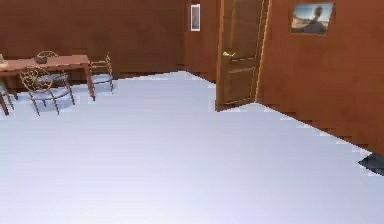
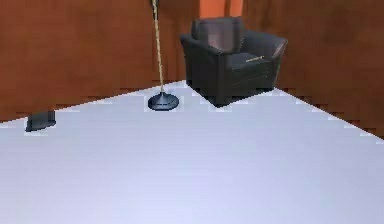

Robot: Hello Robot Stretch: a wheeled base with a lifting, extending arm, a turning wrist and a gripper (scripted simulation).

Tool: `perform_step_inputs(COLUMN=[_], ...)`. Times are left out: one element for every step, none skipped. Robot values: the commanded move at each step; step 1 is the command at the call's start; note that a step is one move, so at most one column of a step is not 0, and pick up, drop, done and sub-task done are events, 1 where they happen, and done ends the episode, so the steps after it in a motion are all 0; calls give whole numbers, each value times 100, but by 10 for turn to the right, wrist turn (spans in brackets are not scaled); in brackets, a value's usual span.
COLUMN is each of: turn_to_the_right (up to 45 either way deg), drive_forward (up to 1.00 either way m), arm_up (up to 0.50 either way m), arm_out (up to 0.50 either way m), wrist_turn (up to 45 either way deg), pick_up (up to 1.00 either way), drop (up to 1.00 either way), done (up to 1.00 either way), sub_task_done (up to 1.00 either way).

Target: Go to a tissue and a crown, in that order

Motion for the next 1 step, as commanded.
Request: perform_step_inputs(turn_to_the_right=[-300], drive_forward=[0], arm_up=[0], arm_out=[0], wrist_turn=[0], pick_up=[0], drop=[0], done=[0], sub_task_done=[0])
